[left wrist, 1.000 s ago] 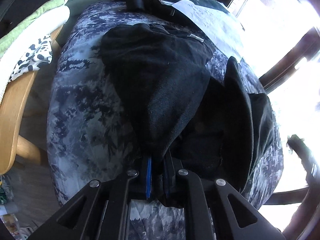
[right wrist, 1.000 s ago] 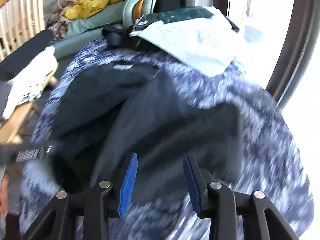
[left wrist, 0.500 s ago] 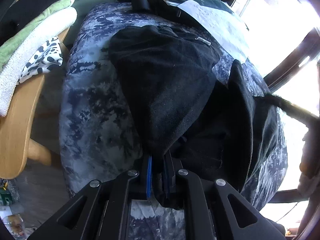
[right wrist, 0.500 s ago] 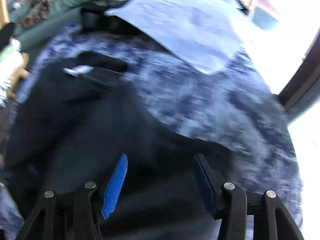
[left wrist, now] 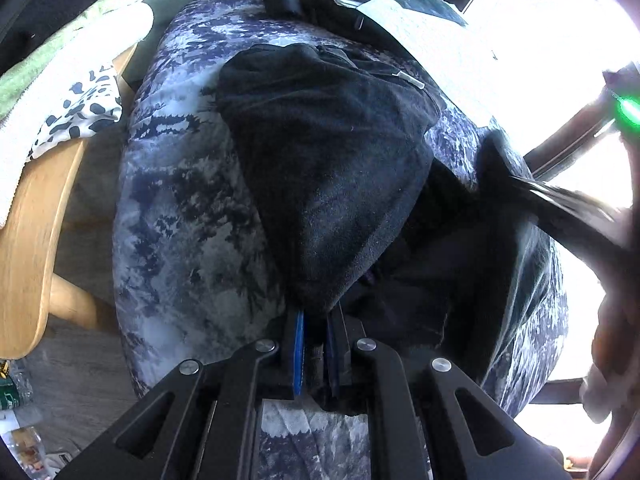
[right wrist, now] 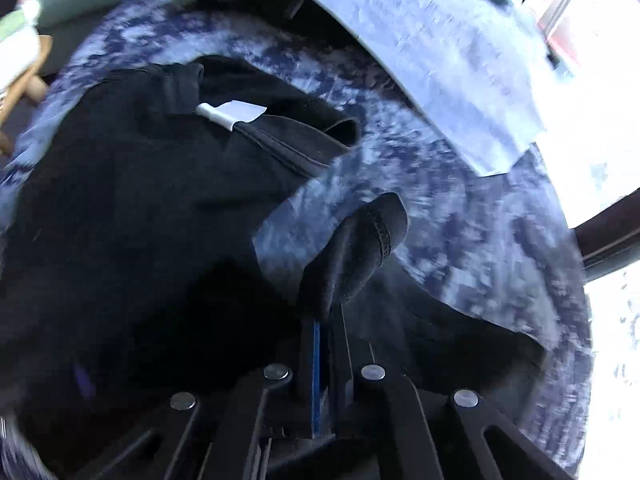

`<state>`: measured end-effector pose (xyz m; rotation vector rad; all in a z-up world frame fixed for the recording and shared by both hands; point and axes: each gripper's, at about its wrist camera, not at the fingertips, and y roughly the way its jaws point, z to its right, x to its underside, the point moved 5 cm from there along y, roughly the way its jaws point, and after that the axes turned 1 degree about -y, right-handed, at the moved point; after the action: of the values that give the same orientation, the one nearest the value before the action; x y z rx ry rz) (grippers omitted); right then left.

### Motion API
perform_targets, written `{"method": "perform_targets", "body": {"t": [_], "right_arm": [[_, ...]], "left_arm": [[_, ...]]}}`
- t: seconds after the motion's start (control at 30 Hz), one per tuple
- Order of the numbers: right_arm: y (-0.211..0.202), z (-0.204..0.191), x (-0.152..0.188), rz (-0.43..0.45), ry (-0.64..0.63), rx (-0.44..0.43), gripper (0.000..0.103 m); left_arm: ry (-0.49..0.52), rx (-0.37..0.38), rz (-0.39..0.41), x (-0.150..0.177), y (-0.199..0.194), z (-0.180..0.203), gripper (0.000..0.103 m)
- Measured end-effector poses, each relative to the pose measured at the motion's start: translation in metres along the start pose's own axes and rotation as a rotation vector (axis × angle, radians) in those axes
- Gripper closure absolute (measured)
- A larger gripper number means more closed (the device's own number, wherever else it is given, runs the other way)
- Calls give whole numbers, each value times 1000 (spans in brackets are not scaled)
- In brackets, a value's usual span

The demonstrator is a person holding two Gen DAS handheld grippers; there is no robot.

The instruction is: Fold clothes

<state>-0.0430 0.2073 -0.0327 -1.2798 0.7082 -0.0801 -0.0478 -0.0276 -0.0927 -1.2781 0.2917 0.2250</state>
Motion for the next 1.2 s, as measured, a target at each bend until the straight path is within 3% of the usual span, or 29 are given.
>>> {"method": "perform_targets", "body": {"t": [0.17,0.27,0.37,0.5,0.7,0.8,0.93,1.0,1.07,1.1,1.2], "right_arm": [[-73,42,71,86,176,-113,101],[-107,52,137,117,293,-191,101],[-117,37,199,77,388,-290,102],[-111,-4,239,-9,312,-315,101],[-122,-36,256,-19,211,-363,94],[-142,-26,257,30,205,-390,66],[-163,22,244,117,217,-316,64],[-164,55,232,146,242,-254,63],[-151,88,219,146,279,-194,51],[-135,106,213,127,307,-180,45],[-85,149,202,50,388,-163,45]], "left_arm": [[15,-10,1,3,-4,4,94],[30,-1,14,3,-9,6,94],[43,-6,21,6,-13,9,94],[54,-73,20,13,-16,4,94],[59,-52,16,23,-29,2,94],[98,-17,7,37,-37,13,93],[150,39,-25,55,-44,37,92],[184,62,-39,62,-46,54,85],[232,77,-49,70,-46,77,75],[255,80,-49,75,-47,87,67],[318,103,-55,91,-50,116,52]]}}
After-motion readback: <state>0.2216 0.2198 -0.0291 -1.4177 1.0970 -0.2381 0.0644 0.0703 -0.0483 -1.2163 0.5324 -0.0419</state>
